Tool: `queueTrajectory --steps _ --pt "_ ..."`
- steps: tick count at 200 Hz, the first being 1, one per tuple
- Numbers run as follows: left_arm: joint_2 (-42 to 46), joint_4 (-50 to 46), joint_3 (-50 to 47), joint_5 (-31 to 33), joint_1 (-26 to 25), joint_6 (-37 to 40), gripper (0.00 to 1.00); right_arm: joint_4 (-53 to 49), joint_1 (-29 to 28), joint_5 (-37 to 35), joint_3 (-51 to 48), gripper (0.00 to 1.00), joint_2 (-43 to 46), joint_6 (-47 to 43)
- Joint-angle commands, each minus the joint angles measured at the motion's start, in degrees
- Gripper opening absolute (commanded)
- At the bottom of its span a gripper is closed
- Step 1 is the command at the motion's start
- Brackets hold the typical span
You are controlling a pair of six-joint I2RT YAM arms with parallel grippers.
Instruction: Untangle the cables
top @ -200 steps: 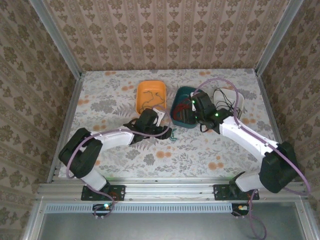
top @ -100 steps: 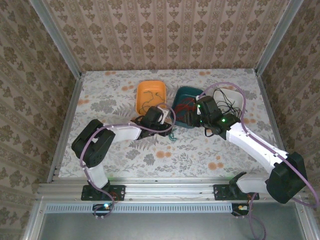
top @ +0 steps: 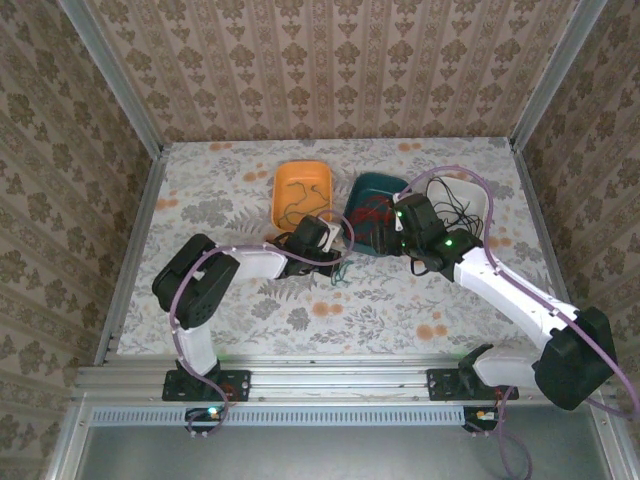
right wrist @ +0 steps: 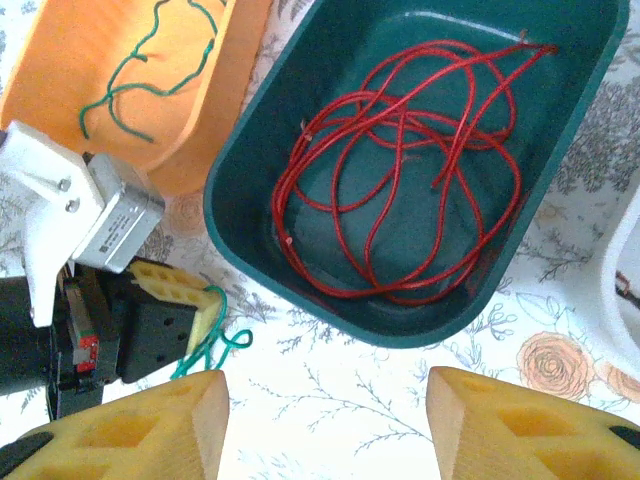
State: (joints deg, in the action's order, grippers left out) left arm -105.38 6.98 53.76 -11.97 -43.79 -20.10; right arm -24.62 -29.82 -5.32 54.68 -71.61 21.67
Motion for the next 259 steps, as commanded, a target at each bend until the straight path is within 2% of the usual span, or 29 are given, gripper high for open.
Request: queueTrajectory --steps 1,42,84,146,186,219,235,259 --pt "2.2 0.7 -0.7 -1.1 0.2 0.2 0.00 -0.4 0.2 4.5 -1.7 0.56 0.7 0.0" --pt "11.9 6.5 -7.9 0.2 0.2 -1.9 0.00 2.6 0.0 15.7 -4.0 0.56 -2.1 0.6" --pt "18.7 6.3 -9.9 -1.0 1.2 -1.2 0.00 7.0 -0.3 27.2 -3.8 0.56 -5.8 0.9" --pt "22.7 11.5 -11.8 -11.3 6.0 -6.7 0.00 9.3 -0.5 32.1 -1.9 0.52 -9.7 1.4" --pt "23.6 12.1 -11.8 -13.7 6.3 -7.1 0.00 14.6 -0.6 36.1 -1.4 0.50 -10.9 4.8" --pt "24.0 12.2 -11.9 -14.6 6.4 -7.1 0.00 17.3 -0.8 36.8 0.0 0.47 -12.6 6.5" --pt "24.4 12.3 -12.2 -14.7 6.3 -7.3 0.00 17.9 -0.9 37.1 0.8 0.44 -13.8 7.1" --pt "24.9 12.2 -12.4 -15.3 6.5 -6.9 0.00 18.4 -1.3 36.1 1.8 0.32 -15.3 7.2"
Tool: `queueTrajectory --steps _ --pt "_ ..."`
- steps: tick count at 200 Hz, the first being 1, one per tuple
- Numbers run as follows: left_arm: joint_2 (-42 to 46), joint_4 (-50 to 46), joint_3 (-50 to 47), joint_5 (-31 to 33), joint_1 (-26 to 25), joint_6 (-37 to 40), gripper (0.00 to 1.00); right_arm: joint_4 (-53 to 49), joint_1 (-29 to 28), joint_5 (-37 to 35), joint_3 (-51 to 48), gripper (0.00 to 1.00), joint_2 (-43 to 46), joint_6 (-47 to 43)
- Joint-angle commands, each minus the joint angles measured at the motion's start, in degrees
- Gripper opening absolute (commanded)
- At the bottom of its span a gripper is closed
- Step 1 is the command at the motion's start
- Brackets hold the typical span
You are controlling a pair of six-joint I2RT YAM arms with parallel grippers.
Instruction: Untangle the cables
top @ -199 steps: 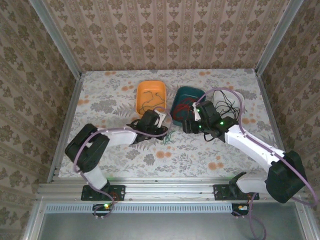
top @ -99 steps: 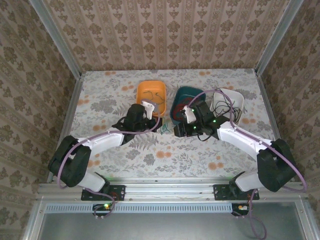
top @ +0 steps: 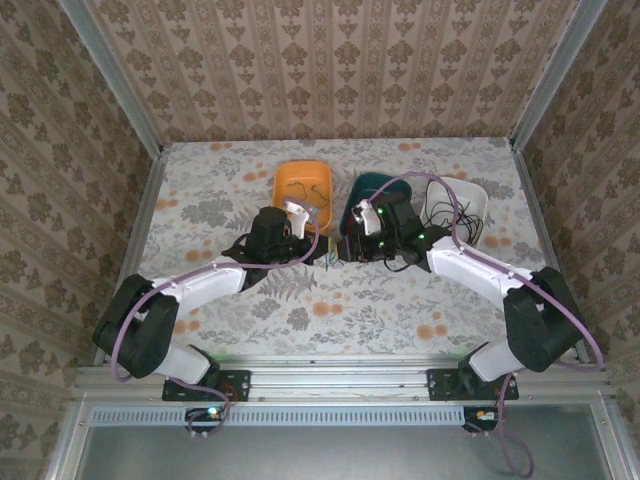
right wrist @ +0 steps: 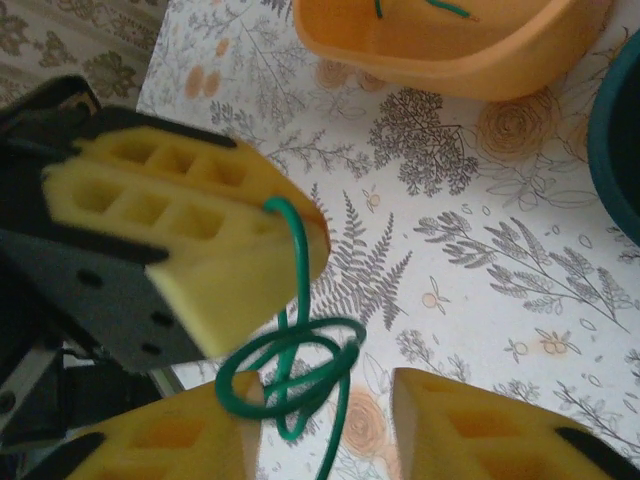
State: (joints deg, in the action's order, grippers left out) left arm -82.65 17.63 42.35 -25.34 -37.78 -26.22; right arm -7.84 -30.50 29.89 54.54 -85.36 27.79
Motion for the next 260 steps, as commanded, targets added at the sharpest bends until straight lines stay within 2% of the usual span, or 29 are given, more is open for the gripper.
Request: queueTrajectory --steps 1,29,66,88,134,152,186,221,239,260 --pt "2.2 1.6 -1.1 -2.0 0.5 -0.8 0.00 1.8 -0.7 0.8 1.9 0.32 -1.6 1.0" --pt "3.1 1.2 -1.8 0.0 1.4 -1.7 0.00 2.2 -1.0 -1.5 1.8 0.08 -1.8 0.9" --pt "6.2 -5.4 -2.4 13.0 3.1 -1.8 0.00 -1.5 -0.1 -8.6 0.5 0.00 2.0 -1.2" --pt "8.7 -4.6 -4.7 15.3 5.8 -3.1 0.00 -3.6 1.2 -11.9 -0.8 0.00 5.0 -1.7" --pt "12.1 -2.7 -7.7 11.4 8.0 -2.6 0.00 -3.5 5.6 -19.7 -5.0 0.00 11.8 3.7" --pt "12.4 -0.3 -8.6 7.0 7.6 -2.1 0.00 -0.2 7.3 -19.6 -6.7 0.00 13.4 8.2" --pt "12.0 0.8 -8.4 2.2 5.6 -1.1 0.00 7.2 8.7 -14.0 -7.6 0.00 13.6 13.7" --pt "11.2 5.0 -7.9 6.7 8.4 -7.3 0.00 4.7 8.5 -12.9 -5.1 0.03 13.4 10.9" --pt "10.0 3.4 -5.2 11.9 11.1 -9.9 0.00 1.8 8.5 -13.4 -4.2 0.03 13.3 9.2" --pt "6.1 0.1 0.0 18.6 13.8 -8.9 0.00 0.2 8.5 -13.3 -4.3 0.04 13.8 8.0"
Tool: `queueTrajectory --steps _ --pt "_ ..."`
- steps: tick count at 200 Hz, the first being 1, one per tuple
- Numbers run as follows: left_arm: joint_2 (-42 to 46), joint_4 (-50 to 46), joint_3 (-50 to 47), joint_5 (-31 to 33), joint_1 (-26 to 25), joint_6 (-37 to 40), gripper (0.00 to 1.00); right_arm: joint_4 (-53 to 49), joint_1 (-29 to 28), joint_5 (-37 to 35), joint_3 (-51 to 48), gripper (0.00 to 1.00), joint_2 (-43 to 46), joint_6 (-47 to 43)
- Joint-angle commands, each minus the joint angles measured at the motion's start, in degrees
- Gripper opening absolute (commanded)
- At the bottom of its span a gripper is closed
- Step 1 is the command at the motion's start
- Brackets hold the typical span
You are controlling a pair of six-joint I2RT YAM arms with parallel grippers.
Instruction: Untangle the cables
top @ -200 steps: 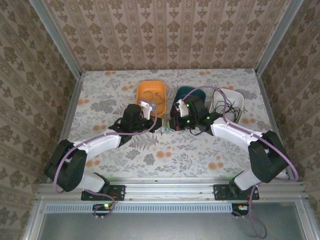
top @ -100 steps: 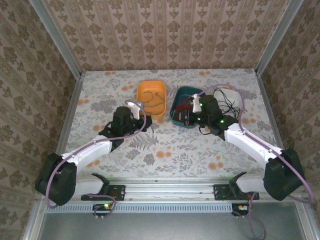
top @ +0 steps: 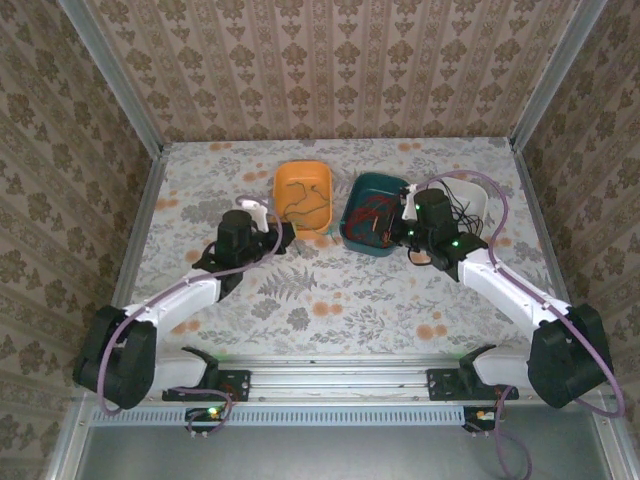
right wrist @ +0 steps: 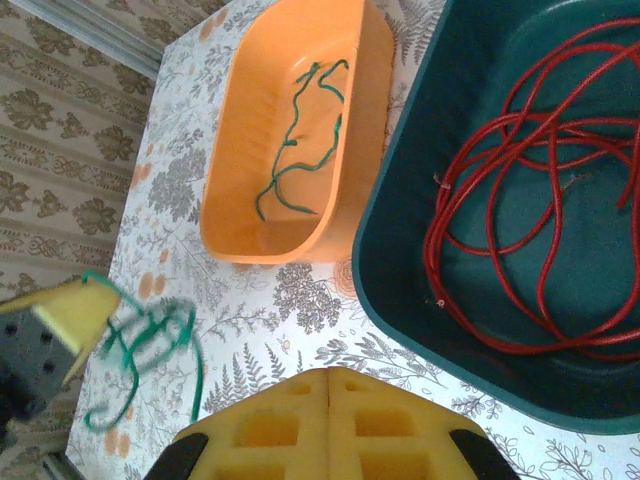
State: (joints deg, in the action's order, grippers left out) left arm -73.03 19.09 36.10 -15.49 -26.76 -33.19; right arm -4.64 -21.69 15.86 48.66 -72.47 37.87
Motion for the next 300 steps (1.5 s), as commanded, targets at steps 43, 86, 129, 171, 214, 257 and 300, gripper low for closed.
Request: queueTrajectory --steps 43,86,129,171,214,257,300 --pt "-19.9 -5.6 19.7 17.2 4.2 2.4 0.00 -6.7 -0.3 1.3 2.0 0.05 1.7 -4.2" --pt "-29.1 -9.0 30.0 17.4 3.4 6.3 0.34 -10.4 -0.3 -0.1 2.4 0.05 3.9 -6.9" --pt "-21.7 -6.7 27.8 22.4 0.9 11.5 0.71 -13.5 -0.1 -4.5 2.5 0.07 6.5 -8.7" --pt "-8.2 -9.3 16.7 35.0 0.9 12.9 0.84 -17.1 1.4 -19.0 0.9 0.26 11.6 -11.6" --pt "10.1 -19.6 4.6 59.8 1.7 17.3 1.00 -16.7 3.0 -43.7 -3.8 0.80 18.7 -19.2" --pt "18.6 -19.5 -6.8 73.0 9.2 20.3 1.00 10.9 3.7 -54.1 -20.1 1.00 17.4 -35.3" --pt "10.2 2.0 -16.1 65.2 14.5 25.0 1.00 35.6 7.8 -54.8 -23.7 1.00 -1.2 -33.2"
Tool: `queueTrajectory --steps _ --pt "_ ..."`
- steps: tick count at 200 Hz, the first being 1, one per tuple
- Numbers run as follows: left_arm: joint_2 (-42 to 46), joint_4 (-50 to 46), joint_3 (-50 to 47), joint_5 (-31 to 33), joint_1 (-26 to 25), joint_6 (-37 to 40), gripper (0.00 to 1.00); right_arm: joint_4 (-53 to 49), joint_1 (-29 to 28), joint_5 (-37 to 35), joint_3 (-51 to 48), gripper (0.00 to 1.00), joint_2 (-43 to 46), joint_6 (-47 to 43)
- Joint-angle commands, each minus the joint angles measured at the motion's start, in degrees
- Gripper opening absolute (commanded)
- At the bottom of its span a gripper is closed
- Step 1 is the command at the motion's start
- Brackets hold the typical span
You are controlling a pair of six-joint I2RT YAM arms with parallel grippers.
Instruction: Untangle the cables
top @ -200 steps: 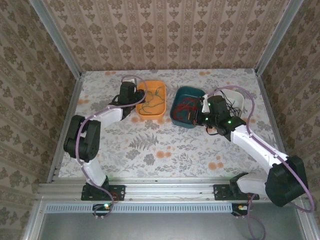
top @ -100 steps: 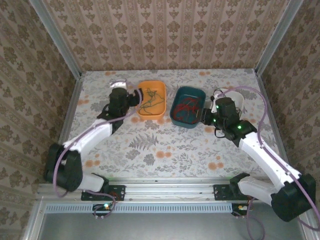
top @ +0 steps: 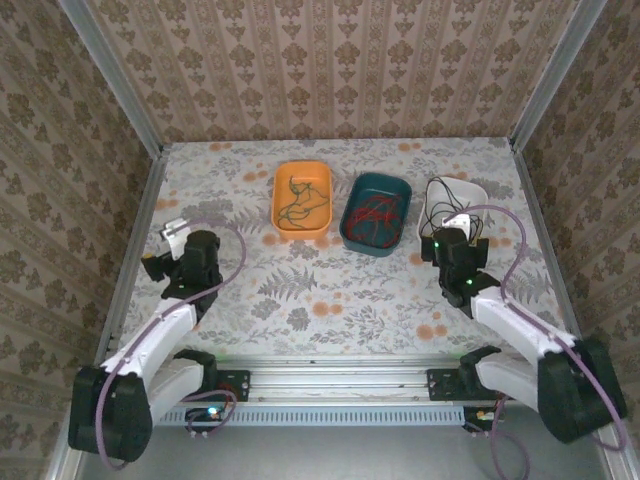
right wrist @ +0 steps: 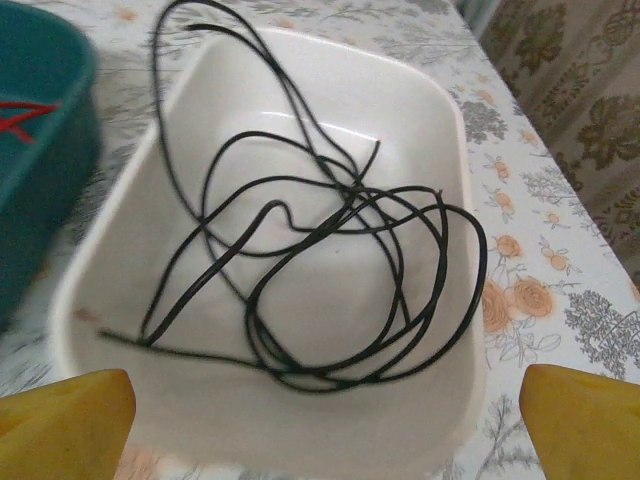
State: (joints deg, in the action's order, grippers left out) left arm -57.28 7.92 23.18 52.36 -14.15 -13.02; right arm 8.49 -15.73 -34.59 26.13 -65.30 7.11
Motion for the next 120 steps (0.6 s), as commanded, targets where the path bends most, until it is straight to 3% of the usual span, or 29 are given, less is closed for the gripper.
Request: queueTrajectory --steps 1,28,39,51,70,77,87,95,104,120 --pt "-6.0 13.6 -3.1 -2.8 2.0 4.9 1.00 23.0 1.9 -4.3 -1.1 1.00 -8.9 -2.4" --pt "-17.0 17.9 1.6 -8.0 3.7 9.0 1.00 33.7 3.8 0.6 0.6 1.00 -18.3 -7.7" --pt "-20.4 21.8 2.8 -10.2 4.0 11.2 1.00 39.2 6.2 6.9 -0.5 1.00 -21.6 -8.2" --pt "-23.0 26.9 3.1 -14.2 5.1 12.6 1.00 31.8 9.0 13.2 1.2 1.00 -19.8 -5.4" --pt "-26.6 37.1 0.8 -20.4 6.7 12.8 1.00 42.5 14.8 27.1 -3.4 1.00 -22.6 -3.8" --pt "-29.0 45.0 -0.4 -21.5 7.5 15.5 1.00 45.1 14.9 27.6 -4.2 1.00 -23.5 -4.0" --pt "-27.0 37.5 0.6 -23.4 7.2 12.9 1.00 38.8 14.9 27.8 -2.6 1.00 -21.7 -3.9" --pt "-27.9 43.1 -0.9 -25.5 7.8 14.8 1.00 42.7 14.8 27.9 -3.4 1.00 -22.9 -4.3" --pt "-27.7 43.5 -1.5 -27.6 7.8 14.9 1.00 40.3 14.8 27.9 -3.0 1.00 -22.1 -4.1" --pt "-29.6 46.6 -2.8 -36.5 8.4 16.6 1.00 40.8 14.8 27.9 -3.0 1.00 -22.2 -4.1"
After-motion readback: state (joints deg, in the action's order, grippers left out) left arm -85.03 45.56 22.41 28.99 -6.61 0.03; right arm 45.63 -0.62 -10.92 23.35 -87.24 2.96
